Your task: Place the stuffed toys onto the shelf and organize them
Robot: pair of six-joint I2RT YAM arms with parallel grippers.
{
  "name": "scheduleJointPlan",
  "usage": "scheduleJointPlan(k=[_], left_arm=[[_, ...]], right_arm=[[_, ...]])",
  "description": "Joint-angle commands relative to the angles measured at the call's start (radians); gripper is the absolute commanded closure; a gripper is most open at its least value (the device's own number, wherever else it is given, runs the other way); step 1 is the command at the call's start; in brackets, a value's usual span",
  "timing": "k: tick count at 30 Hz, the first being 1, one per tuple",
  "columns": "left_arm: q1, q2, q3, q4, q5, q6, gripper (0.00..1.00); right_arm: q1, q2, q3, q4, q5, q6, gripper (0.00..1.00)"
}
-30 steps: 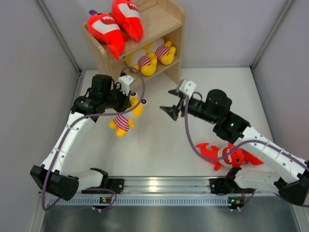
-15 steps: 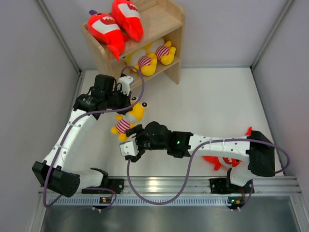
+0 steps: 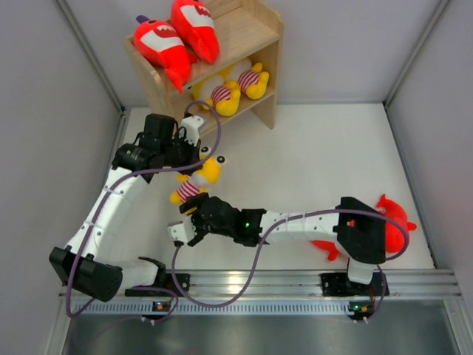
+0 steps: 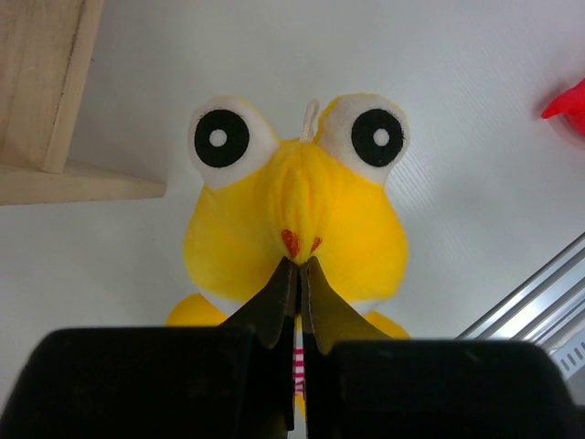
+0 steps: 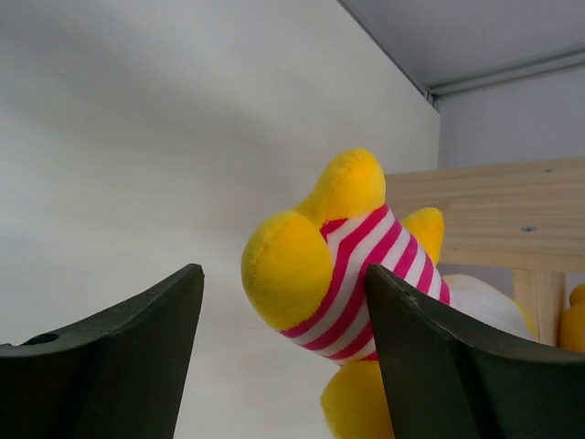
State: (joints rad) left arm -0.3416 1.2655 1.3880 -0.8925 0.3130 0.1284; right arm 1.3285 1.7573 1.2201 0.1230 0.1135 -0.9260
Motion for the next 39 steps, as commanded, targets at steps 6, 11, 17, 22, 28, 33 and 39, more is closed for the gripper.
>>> scheduleJointPlan(k=[6, 11, 17, 22, 28, 33, 39], left_arm=[[0.0, -0.02, 0.042, 0.017, -0.003, 0.002, 1.0], [0.0, -0.015, 0.06, -0.02, -0.044, 0.046, 0.93], [0.0, -0.032, 0.144, -0.135, -0.147, 0.146, 0.25], [0.001, -0.057, 0.273, -0.249, -0.199, 0.186, 0.2], [0.001, -0.141, 0.321, -0.333, -0.405, 0.25, 0.17], [0.033, -0.199, 0.206, -0.341, -0.542, 0.287, 0.15], [0.128, -0.198, 0.128, -0.338, -0.537, 0.306, 0.16]], right_arm=[[0.018, 0.103, 0.114, 0.089, 0.306, -0.031, 0.97], [-0.008, 0.061, 0.153, -0.089, 0.211, 0.073, 1.0], [-0.191, -0.191, 0.062, -0.252, -0.295, 0.176, 1.0], [-0.331, -0.298, 0.099, -0.408, -0.642, 0.113, 1.0], [-0.466, -0.291, 0.219, -0.537, -0.891, -0.045, 1.0], [-0.541, -0.176, 0.461, -0.694, -1.06, -0.233, 1.0], [-0.572, 0.004, 0.835, -0.96, -1.153, -0.471, 1.0]])
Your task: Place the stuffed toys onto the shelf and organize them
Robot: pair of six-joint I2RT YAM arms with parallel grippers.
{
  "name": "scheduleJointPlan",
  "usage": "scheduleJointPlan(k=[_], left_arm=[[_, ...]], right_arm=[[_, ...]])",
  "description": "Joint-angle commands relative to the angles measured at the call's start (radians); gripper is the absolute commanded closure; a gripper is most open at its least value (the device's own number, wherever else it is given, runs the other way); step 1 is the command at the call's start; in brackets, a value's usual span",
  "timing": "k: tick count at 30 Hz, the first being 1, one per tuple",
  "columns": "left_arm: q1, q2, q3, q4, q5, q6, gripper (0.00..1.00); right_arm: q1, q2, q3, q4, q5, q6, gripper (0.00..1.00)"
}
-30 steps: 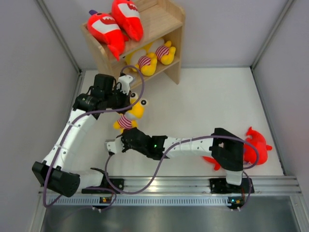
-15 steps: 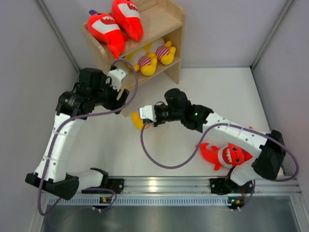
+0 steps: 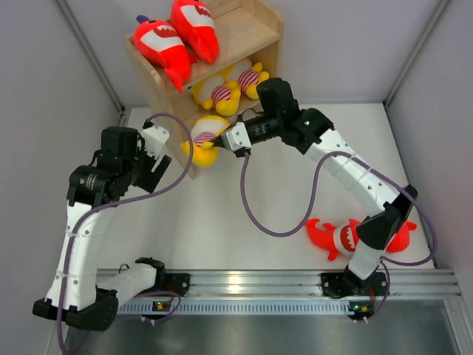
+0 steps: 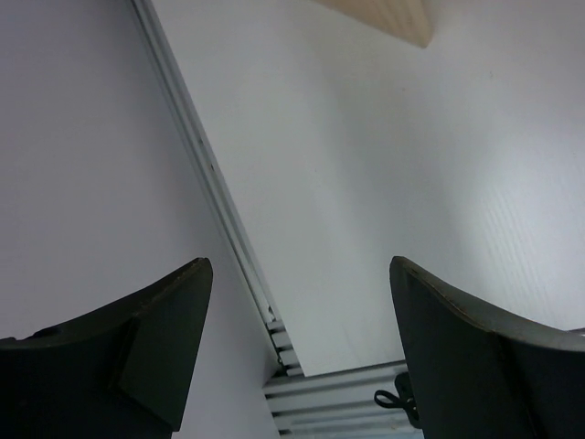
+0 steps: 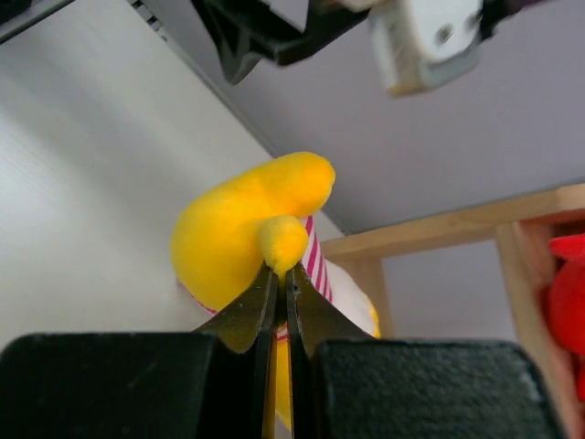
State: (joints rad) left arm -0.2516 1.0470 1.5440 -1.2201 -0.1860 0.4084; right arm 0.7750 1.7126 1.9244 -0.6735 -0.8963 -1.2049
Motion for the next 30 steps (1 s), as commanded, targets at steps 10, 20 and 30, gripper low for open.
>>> scheduleJointPlan(k=[10, 20, 30], left_arm=[[0.147, 0.073, -0.041, -0.01, 0.003, 0.026, 0.17], [0.204, 0.119, -0.027, -0.012, 0.031, 0.023, 0.17], [0.21, 0.137, -0.016, -0.01, 0.057, 0.029, 0.18]], right_arm=[[-0.117, 0.154, 0.217, 0.041, -0.305, -0.231, 1.0], [-0.158, 0.281, 0.237, 0.431, -0.472, 0.0, 1.0], [-0.194, 0.455, 0.1, 1.684, -0.605, 1.194, 1.0]])
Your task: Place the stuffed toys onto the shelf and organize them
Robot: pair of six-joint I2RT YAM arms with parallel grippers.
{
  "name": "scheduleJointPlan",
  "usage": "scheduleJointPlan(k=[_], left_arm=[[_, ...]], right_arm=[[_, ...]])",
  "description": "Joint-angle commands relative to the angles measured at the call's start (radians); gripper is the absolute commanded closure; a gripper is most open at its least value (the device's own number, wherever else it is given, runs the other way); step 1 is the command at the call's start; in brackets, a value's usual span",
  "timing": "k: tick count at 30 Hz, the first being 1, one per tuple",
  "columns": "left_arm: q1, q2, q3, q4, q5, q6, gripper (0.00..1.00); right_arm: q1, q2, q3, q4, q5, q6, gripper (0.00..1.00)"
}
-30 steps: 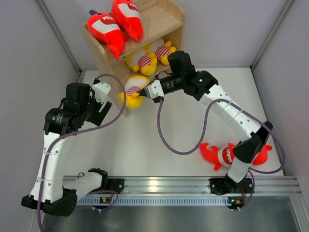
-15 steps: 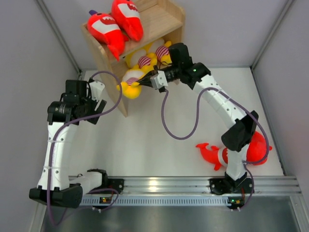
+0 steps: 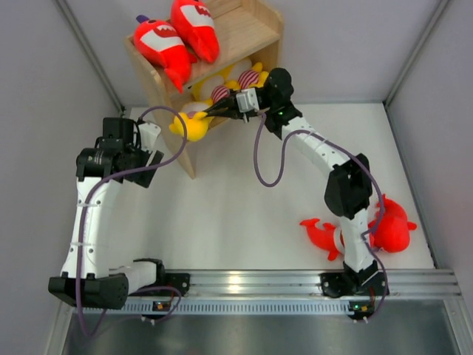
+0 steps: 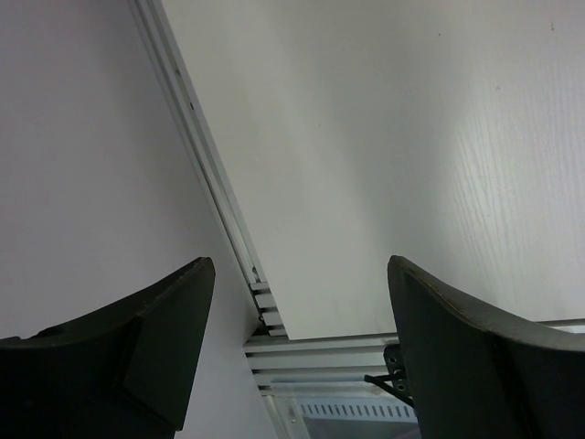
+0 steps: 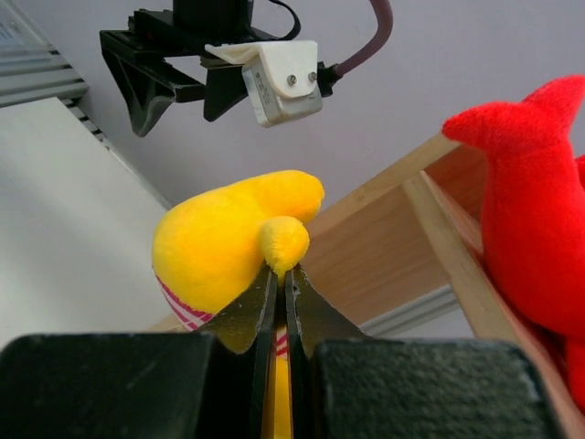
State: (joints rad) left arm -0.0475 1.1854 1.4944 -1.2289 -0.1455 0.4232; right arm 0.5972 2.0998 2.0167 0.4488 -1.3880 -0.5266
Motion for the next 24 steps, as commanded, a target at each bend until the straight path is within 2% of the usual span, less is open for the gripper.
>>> scheduleJointPlan(k=[1, 2, 3, 4, 6, 8, 11, 13, 14, 15, 16, 17, 19, 20, 24], left_arm=[[0.006, -0.001, 0.035, -0.003, 0.024, 0.012, 0.18], [0.006, -0.003, 0.036, -0.001, 0.027, 0.012, 0.18], [0.006, -0.003, 0.036, -0.001, 0.032, 0.014, 0.18], [0.006, -0.003, 0.036, -0.003, 0.035, 0.011, 0.18], [0.005, -0.004, 0.035, -0.003, 0.04, 0.009, 0.18], [0.005, -0.006, 0.033, -0.001, 0.041, 0.009, 0.18], [0.006, -0.009, 0.033, -0.003, 0.047, 0.008, 0.18], [0.005, -0.009, 0.035, -0.003, 0.053, 0.006, 0.18], [0.006, -0.009, 0.04, -0.003, 0.058, 0.005, 0.18], [0.005, -0.009, 0.041, -0.004, 0.07, 0.005, 0.18], [0.005, -0.01, 0.047, -0.003, 0.081, 0.005, 0.18], [0.005, -0.009, 0.052, -0.003, 0.095, 0.006, 0.18], [0.005, -0.007, 0.064, -0.004, 0.141, 0.008, 0.19], [0.003, -0.004, 0.067, -0.004, 0.173, 0.008, 0.19], [-0.002, 0.011, 0.079, -0.003, 0.214, 0.006, 0.19]], right_arm=[[-0.019, 0.098, 0.055, 0.65, -0.118, 0.616, 1.0], [-0.02, 0.162, 0.094, 0.762, -0.135, 0.692, 1.0], [-0.023, 0.196, 0.135, 0.813, -0.138, 0.832, 1.0], [-0.027, 0.228, 0.211, 0.852, -0.141, 0.89, 1.0], [-0.033, 0.278, 0.249, 0.91, -0.132, 0.973, 1.0], [-0.045, 0.254, 0.206, 0.881, -0.094, 0.95, 1.0], [-0.06, 0.172, 0.114, 0.715, -0.045, 0.812, 0.99], [-0.066, 0.079, 0.019, 0.43, -0.002, 0.557, 0.99], [-0.065, 0.045, -0.002, 0.274, 0.065, 0.412, 0.99], [-0.062, 0.013, 0.011, 0.025, 0.122, 0.015, 0.99], [-0.045, -0.021, 0.043, -0.403, 0.18, -0.195, 1.0], [-0.034, -0.026, 0.059, -0.483, 0.232, -0.314, 1.0], [-0.036, -0.021, 0.025, -0.298, 0.163, -0.18, 1.0], [-0.04, -0.017, 0.019, -0.291, 0.165, -0.132, 1.0], [-0.039, -0.015, 0.004, -0.337, 0.193, -0.182, 1.0]])
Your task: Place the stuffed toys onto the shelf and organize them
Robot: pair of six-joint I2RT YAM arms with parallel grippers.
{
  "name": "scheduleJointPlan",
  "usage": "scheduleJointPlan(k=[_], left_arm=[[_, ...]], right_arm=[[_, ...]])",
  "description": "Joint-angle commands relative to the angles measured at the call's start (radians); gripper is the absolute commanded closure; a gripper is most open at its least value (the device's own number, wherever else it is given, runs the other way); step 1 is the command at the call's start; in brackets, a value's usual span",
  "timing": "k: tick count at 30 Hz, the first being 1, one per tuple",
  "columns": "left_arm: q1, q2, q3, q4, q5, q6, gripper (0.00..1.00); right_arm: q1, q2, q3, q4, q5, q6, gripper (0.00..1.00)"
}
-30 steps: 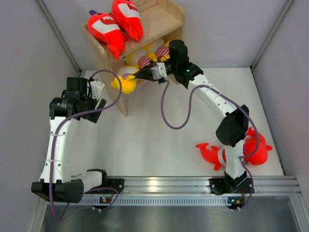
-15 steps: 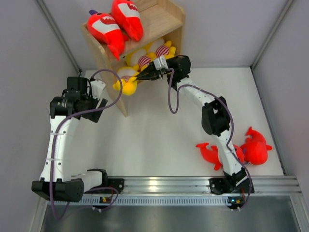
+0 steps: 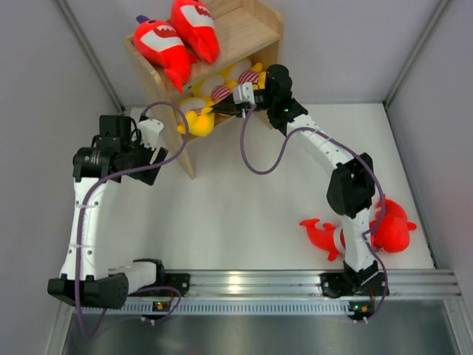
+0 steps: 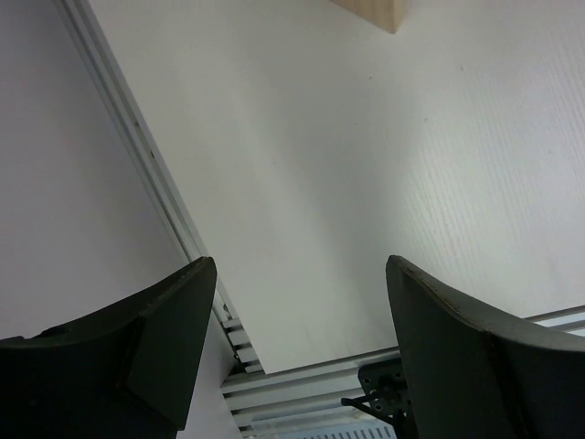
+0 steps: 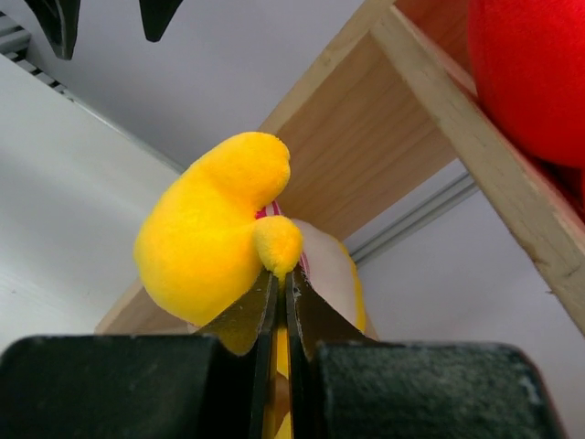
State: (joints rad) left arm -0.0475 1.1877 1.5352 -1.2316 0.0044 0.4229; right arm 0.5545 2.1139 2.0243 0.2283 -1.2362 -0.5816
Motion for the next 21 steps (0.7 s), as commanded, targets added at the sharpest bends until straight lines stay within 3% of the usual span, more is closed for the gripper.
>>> scheduleJointPlan(k=[1, 13, 21], left_arm=[[-0.003, 0.01, 0.042, 0.0, 0.083, 0.005, 0.19], [-0.025, 0.079, 0.189, 0.004, 0.311, -0.022, 0.2], [-0.028, 0.133, 0.226, 0.012, 0.356, -0.03, 0.21]], right_arm=[[0.002, -0.028, -0.007, -0.116, 0.046, -0.129, 1.0], [0.013, -0.005, 0.022, -0.176, 0.113, -0.127, 1.0], [0.012, 0.015, 0.02, -0.3, 0.191, -0.242, 0.85]])
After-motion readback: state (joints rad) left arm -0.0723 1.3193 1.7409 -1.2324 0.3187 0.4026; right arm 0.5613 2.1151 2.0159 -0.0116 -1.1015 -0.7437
